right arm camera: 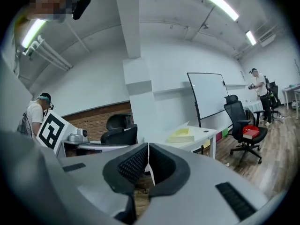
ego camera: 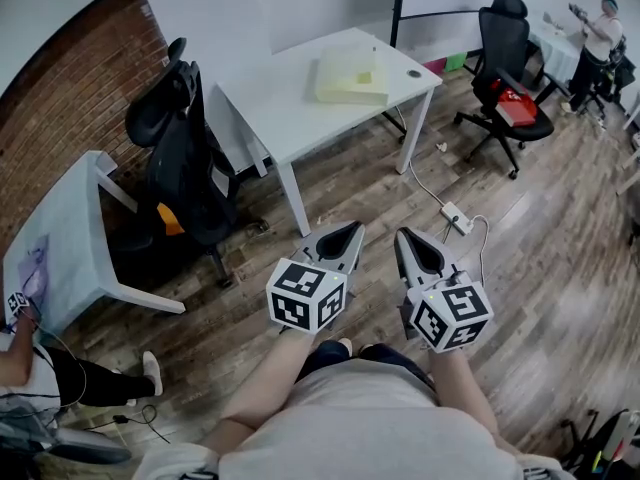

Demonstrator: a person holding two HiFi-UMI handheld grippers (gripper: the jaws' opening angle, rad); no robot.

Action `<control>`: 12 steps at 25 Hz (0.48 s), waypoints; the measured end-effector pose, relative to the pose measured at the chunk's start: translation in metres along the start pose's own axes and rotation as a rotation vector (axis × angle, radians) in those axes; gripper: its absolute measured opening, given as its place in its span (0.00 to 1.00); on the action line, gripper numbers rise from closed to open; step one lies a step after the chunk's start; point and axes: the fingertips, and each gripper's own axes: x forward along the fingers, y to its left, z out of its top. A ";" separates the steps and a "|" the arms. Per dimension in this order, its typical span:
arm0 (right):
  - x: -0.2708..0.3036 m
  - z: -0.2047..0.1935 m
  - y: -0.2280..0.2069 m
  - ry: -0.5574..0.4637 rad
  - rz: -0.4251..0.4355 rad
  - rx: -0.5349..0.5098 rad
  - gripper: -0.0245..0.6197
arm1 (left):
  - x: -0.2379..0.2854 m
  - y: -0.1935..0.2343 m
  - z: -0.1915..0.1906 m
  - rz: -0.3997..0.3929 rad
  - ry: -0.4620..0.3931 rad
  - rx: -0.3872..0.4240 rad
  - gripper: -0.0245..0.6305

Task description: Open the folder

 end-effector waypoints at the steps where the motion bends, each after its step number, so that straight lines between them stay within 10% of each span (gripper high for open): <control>1: 0.002 -0.001 0.000 0.001 -0.004 0.000 0.07 | 0.000 0.002 0.000 -0.004 0.001 0.002 0.07; 12: 0.026 -0.002 0.001 0.012 -0.058 -0.021 0.07 | 0.006 0.024 0.002 -0.069 0.015 -0.008 0.07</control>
